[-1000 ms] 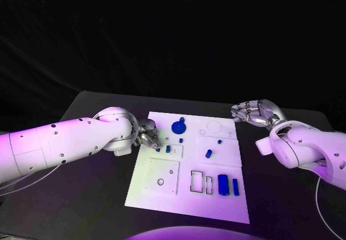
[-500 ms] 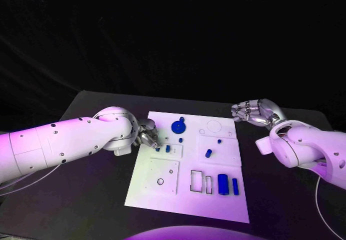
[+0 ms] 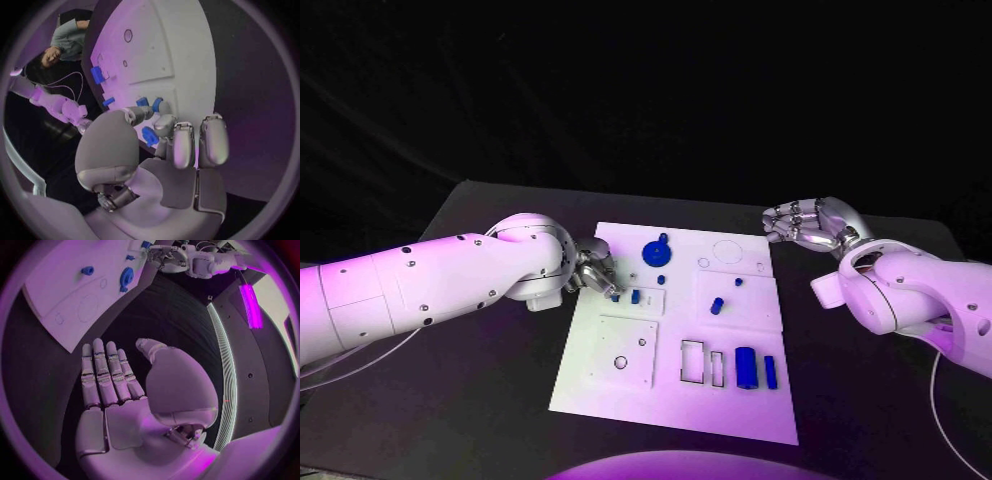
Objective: Assemble the parts on the task board
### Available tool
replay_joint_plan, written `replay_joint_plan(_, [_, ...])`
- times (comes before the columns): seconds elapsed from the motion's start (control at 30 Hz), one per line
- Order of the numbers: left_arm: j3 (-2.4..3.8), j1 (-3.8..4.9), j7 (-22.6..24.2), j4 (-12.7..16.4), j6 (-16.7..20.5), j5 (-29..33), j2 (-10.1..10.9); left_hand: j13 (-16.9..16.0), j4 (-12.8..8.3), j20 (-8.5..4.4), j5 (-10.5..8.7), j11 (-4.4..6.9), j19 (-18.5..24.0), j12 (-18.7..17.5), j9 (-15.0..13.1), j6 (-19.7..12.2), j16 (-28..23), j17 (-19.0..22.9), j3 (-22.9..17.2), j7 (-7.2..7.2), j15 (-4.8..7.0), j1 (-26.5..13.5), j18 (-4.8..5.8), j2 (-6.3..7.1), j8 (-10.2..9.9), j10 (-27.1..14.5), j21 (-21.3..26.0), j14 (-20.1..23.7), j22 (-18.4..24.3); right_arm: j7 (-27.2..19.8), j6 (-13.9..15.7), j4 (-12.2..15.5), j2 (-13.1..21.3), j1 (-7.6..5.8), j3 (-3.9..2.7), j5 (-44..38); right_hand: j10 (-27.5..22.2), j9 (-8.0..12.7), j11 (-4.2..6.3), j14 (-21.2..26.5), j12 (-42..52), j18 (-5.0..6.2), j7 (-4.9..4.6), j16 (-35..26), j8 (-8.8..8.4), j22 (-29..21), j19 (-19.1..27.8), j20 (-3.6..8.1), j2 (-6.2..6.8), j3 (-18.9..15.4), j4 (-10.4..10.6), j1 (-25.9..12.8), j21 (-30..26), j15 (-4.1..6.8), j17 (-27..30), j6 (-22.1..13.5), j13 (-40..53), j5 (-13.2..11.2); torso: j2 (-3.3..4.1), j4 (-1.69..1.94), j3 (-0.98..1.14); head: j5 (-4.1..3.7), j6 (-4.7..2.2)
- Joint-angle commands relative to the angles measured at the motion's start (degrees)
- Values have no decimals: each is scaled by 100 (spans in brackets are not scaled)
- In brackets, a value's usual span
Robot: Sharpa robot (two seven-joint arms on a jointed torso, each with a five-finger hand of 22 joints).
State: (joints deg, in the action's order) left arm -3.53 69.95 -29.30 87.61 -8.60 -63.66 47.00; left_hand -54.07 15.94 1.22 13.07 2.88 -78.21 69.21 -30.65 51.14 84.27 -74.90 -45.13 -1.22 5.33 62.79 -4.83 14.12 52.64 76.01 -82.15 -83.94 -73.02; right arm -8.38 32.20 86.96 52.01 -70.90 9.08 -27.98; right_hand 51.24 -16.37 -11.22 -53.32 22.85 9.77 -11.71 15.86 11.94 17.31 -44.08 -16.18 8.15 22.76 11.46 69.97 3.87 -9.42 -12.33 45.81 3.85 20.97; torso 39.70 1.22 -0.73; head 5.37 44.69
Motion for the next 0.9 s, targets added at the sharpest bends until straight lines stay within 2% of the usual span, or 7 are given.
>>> replay_joint_plan(0.03, [-2,-10,30,7,-144,84,-22,-11,48,-26,13,-12,3,39,12,34,26,-549,85,16,37,-92,92,-23,-42,-4,3,-361,-5,-71,-54,4,-1,4,-1,-15,10,8,-12,-30,35,65,-320,-35,-1,-8,31,-9,-9,-4,26,-33,5,10,9,35,-10,16,0,-2,3,-5,2])
replay_joint_plan(0.43, [-1,-10,29,-22,-144,84,-25,-42,74,-27,22,-11,-10,52,-4,55,26,-550,228,19,38,-186,95,-25,-77,6,-2,-361,-21,-70,-51,8,4,4,-1,-15,8,9,-13,-30,35,65,-321,-38,-1,-11,32,-9,-9,-7,29,-39,5,9,10,34,-10,14,2,1,4,-9,-5])
replay_joint_plan(0.6, [-1,-10,30,-39,-109,84,-26,-52,81,-28,24,-12,-13,51,-19,85,26,-550,399,18,37,-323,96,-69,-118,7,-1,-362,-24,-70,-51,9,6,4,-1,-15,8,9,-13,-30,35,65,-321,-38,-1,-11,32,-9,-9,-7,29,-39,5,9,10,34,-10,14,1,0,0,-18,-8])
replay_joint_plan(0.8, [2,-10,28,-59,30,139,-22,-74,94,-20,20,-25,-17,44,-55,158,26,-549,1049,5,27,-881,96,-204,-230,7,7,-361,-25,-70,-58,9,5,5,-1,-15,7,11,-14,-29,36,64,-322,-41,-2,-15,33,-9,-9,-11,33,-45,4,9,11,33,-10,14,3,-2,-6,-28,-20])
replay_joint_plan(0.9, [5,-10,32,-60,104,194,-9,-59,96,-20,13,-27,-14,29,-76,164,28,-551,1262,4,27,-1034,94,-232,-258,-4,13,-361,-19,-70,-60,9,5,5,-1,-15,6,11,-14,-29,36,64,-322,-43,-2,-17,34,-10,-9,-13,36,-50,4,8,12,33,-10,13,4,0,-5,-35,-22])
